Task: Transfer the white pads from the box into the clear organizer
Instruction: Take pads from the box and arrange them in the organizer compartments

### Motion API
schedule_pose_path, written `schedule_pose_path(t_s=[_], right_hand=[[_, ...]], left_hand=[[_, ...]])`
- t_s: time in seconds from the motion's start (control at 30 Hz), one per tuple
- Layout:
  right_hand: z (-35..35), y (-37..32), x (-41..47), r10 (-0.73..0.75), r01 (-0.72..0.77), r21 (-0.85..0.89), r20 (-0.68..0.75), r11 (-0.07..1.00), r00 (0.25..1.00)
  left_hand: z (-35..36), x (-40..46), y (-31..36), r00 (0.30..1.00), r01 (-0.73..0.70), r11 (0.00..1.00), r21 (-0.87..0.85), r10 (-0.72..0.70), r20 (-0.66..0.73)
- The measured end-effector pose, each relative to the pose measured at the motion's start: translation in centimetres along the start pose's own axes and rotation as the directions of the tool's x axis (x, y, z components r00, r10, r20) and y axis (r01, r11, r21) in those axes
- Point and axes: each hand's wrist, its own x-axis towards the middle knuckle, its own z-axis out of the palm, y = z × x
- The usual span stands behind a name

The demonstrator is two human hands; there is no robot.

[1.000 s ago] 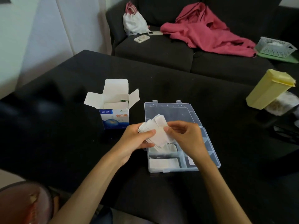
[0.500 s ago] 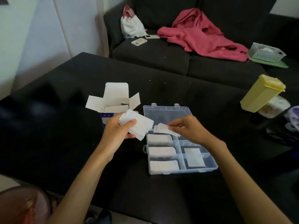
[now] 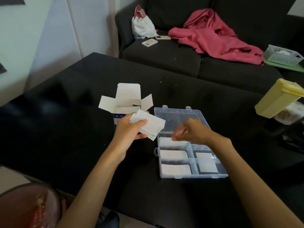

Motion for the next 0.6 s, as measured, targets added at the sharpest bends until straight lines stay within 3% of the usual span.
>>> schedule_pose_path(t_s=[0.17, 0.3, 0.6], right_hand=[[0.8, -0.3, 0.6, 0.022, -0.024, -0.058, -0.030, 0.998, 0.999], [1.9, -0.5, 0.4, 0.037, -0.067, -0.156, -0.190, 0.985, 0.981], [4.7, -0.2, -1.4, 0.067, -0.164, -0.159, -0.486, 0.973, 0.871]], left_hand=[[0.4, 0.0, -0.1, 1.000, 0.022, 0.999, 0.028, -0.022, 0.004], [0.2, 0.0, -0.2, 1.000, 0.023, 0.999, 0.041, -0.024, 0.020], [0.3, 0.1, -0.5, 0.999, 0.038, 0.997, 0.064, -0.040, 0.022]])
